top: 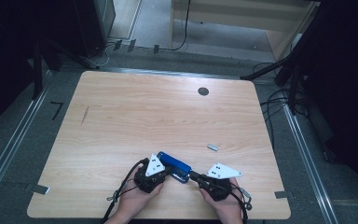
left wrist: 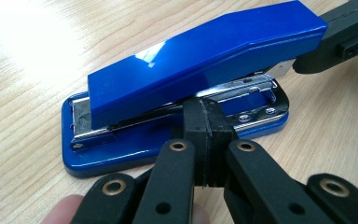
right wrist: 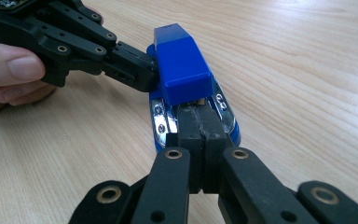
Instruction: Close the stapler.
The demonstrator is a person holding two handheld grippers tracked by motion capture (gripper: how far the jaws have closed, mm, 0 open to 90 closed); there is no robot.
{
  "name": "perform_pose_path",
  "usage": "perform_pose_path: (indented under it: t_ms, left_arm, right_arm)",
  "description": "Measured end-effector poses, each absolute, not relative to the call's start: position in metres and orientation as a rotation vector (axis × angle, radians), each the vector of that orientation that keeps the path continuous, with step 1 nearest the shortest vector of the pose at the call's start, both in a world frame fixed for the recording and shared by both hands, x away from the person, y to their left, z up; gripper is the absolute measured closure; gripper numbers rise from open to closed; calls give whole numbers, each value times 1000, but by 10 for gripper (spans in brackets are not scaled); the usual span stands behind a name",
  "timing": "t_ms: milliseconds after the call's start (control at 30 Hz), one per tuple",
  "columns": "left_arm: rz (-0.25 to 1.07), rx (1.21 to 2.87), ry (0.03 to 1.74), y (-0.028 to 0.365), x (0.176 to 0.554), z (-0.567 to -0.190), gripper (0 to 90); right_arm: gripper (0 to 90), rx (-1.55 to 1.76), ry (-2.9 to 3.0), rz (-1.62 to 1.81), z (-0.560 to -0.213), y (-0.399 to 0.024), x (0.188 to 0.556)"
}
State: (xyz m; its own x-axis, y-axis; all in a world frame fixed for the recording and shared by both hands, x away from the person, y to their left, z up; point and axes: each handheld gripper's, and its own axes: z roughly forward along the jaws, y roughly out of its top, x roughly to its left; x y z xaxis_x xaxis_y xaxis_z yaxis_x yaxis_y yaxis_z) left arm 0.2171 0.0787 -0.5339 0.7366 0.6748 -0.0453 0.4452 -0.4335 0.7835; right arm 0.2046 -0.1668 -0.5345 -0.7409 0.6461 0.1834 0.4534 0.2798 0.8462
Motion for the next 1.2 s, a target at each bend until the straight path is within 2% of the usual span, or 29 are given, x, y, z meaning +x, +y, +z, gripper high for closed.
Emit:
perform_pose_path:
  t_ms: [1200]
  left_arm:
    - [350, 2102, 839, 79, 217, -534, 900]
  right_arm:
    - [900, 920, 2258, 1551, -501, -156, 210]
